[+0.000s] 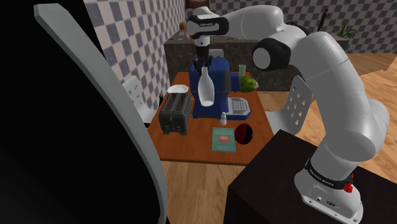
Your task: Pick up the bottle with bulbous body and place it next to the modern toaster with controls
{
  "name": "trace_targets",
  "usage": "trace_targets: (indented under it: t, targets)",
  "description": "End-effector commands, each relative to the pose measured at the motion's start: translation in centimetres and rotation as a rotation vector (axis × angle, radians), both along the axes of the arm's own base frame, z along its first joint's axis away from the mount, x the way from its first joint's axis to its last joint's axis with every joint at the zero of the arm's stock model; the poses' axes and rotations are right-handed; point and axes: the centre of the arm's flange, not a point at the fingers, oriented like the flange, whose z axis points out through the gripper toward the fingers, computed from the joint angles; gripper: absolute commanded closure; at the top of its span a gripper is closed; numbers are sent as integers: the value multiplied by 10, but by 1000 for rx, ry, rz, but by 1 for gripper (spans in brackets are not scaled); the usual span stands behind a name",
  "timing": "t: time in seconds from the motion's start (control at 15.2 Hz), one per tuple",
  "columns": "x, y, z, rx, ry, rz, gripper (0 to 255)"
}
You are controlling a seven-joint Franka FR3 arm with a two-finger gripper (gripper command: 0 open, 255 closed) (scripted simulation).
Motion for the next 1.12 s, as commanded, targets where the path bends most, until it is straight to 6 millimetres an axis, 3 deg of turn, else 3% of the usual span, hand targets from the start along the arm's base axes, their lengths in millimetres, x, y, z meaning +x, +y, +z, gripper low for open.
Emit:
trace_targets:
  t: [0.0,1.06]
  targets:
    - [0,0,-9,0,-1,0,255]
    - [0,0,-94,0,-1,0,255]
